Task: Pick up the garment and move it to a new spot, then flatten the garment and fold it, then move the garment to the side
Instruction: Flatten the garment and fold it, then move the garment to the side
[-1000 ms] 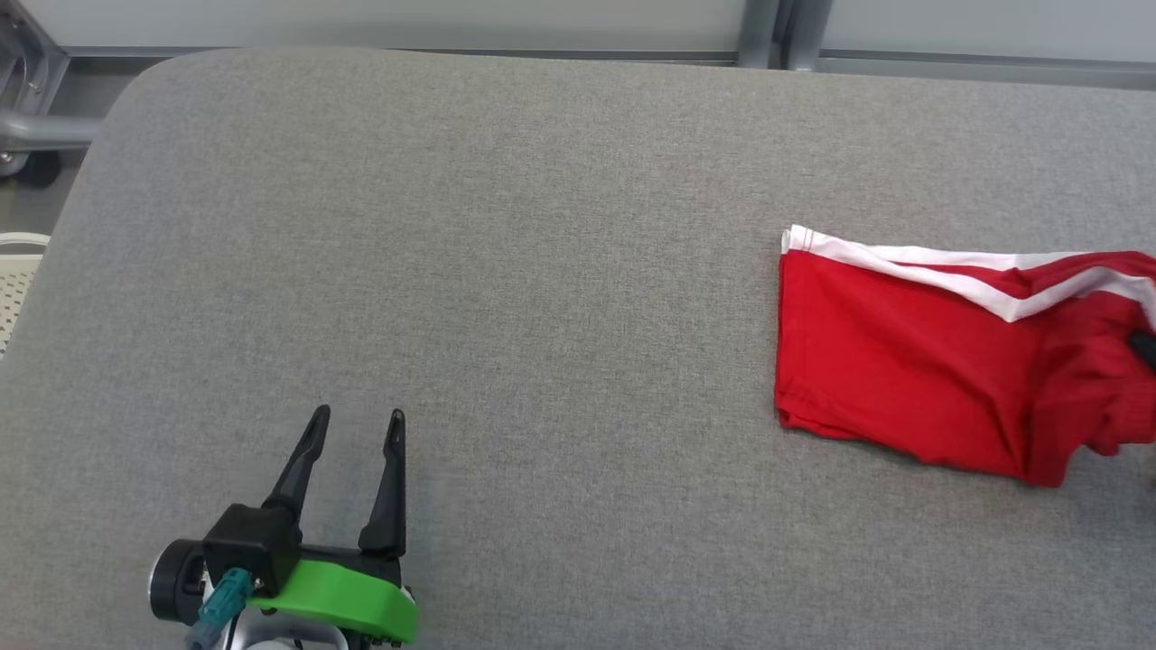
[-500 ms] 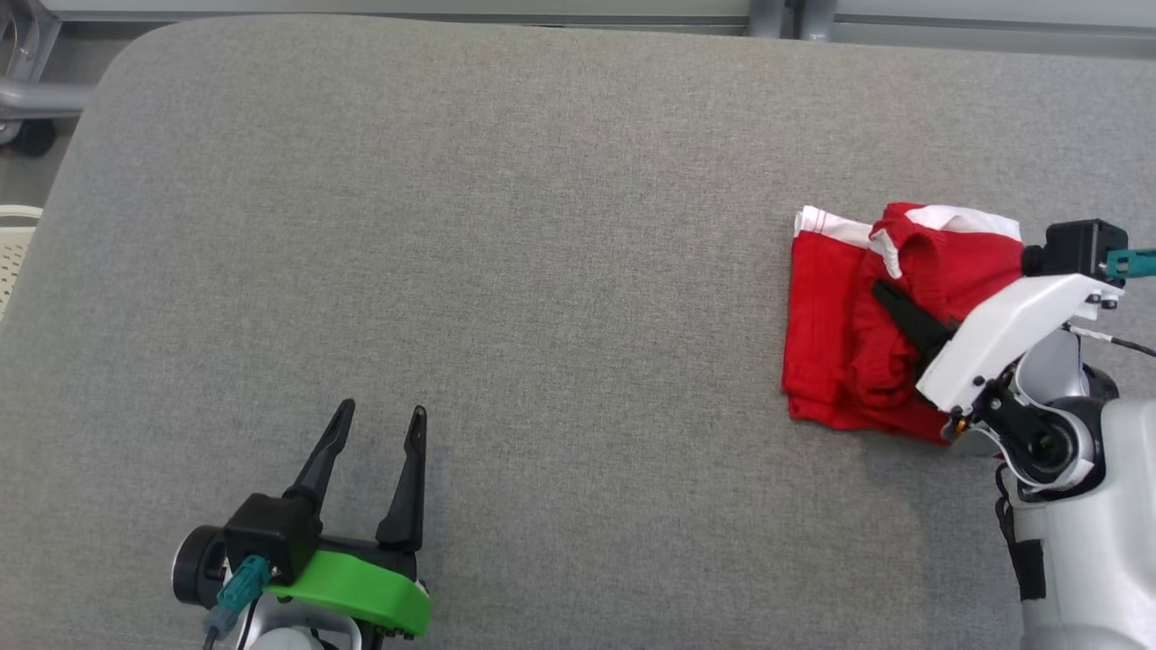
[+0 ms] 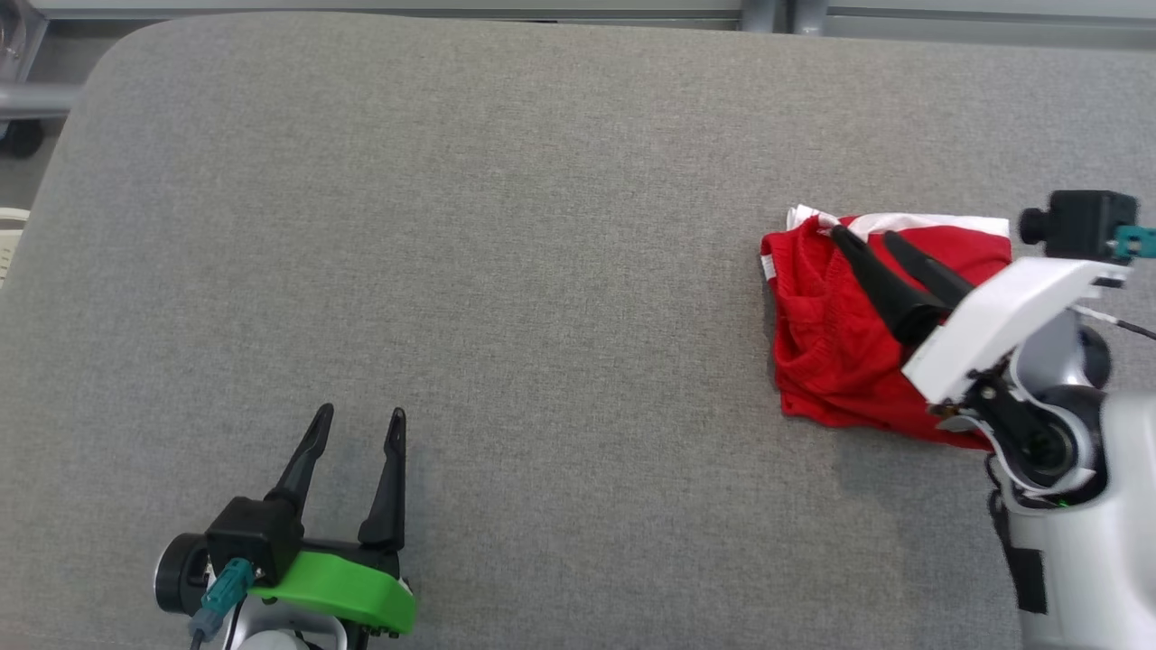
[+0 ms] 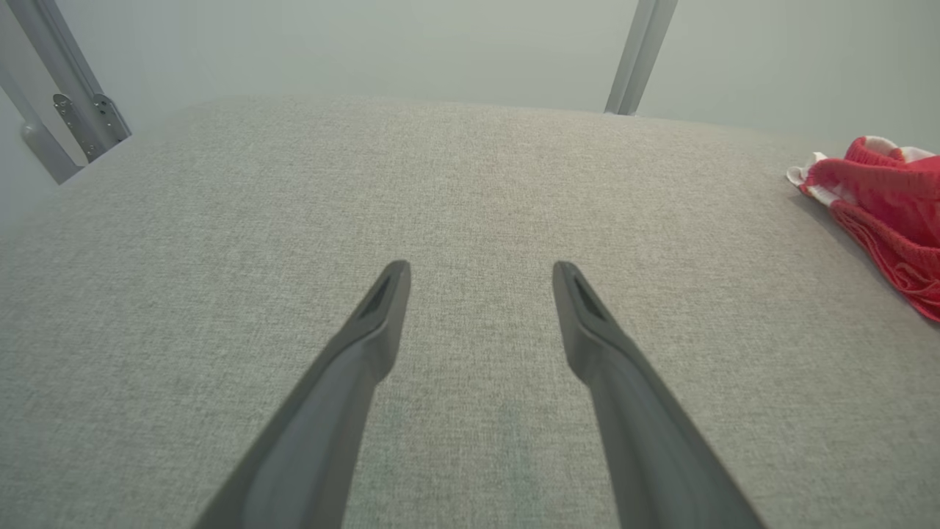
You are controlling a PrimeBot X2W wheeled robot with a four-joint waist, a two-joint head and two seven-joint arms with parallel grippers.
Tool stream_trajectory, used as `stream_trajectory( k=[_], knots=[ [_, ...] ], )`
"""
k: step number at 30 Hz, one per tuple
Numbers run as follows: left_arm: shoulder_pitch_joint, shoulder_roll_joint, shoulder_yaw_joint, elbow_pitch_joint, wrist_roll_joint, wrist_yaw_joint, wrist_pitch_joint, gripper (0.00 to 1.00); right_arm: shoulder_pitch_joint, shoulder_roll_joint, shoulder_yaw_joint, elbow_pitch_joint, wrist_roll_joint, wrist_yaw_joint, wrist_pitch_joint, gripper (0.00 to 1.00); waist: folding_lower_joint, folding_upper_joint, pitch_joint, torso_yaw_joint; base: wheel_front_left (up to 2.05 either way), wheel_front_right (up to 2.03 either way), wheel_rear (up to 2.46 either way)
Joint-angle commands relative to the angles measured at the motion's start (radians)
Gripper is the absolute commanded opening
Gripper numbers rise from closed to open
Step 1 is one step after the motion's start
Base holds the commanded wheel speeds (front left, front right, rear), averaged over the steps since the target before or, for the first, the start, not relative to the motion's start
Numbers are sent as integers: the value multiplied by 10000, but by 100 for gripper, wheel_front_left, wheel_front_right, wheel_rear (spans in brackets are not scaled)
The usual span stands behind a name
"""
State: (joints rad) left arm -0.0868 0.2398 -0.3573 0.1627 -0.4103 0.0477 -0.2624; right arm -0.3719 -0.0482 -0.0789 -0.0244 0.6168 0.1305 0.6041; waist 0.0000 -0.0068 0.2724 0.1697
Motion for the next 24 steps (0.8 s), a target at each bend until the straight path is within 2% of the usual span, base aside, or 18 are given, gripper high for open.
stream_trajectory(
  k=[1,6,12,16,22,23,24],
  knots=[
    [138,-56,97,-150,135,43,-26,100,366,-73,-418,-488,-245,3,170,100,0,68,52,-125,0,0,0],
    [226,-158,157,-448,234,-7,-26,100,1014,-499,-1579,-1321,-858,3,860,100,0,68,363,-208,0,0,0],
    [-68,-177,196,-543,399,-141,-26,100,1196,-706,-2778,-1044,-1317,3,1306,100,0,68,917,-244,0,0,0],
    [-272,-212,229,-511,495,-219,-26,100,815,-466,-2980,-391,-1157,5,1424,100,0,68,1166,-184,0,0,0],
    [-508,-315,266,-393,635,-305,-26,100,23,-202,-2679,917,-494,5,1347,100,0,68,1278,-129,0,0,0],
    [-525,-341,274,-366,650,-318,-26,100,-51,-196,-2588,1031,-421,3,1267,49,0,68,1256,-136,0,0,0],
    [-537,-376,276,-350,654,-332,-26,100,-123,-229,-2439,1048,-311,3,1223,17,0,68,1221,-151,0,0,0]
  ],
)
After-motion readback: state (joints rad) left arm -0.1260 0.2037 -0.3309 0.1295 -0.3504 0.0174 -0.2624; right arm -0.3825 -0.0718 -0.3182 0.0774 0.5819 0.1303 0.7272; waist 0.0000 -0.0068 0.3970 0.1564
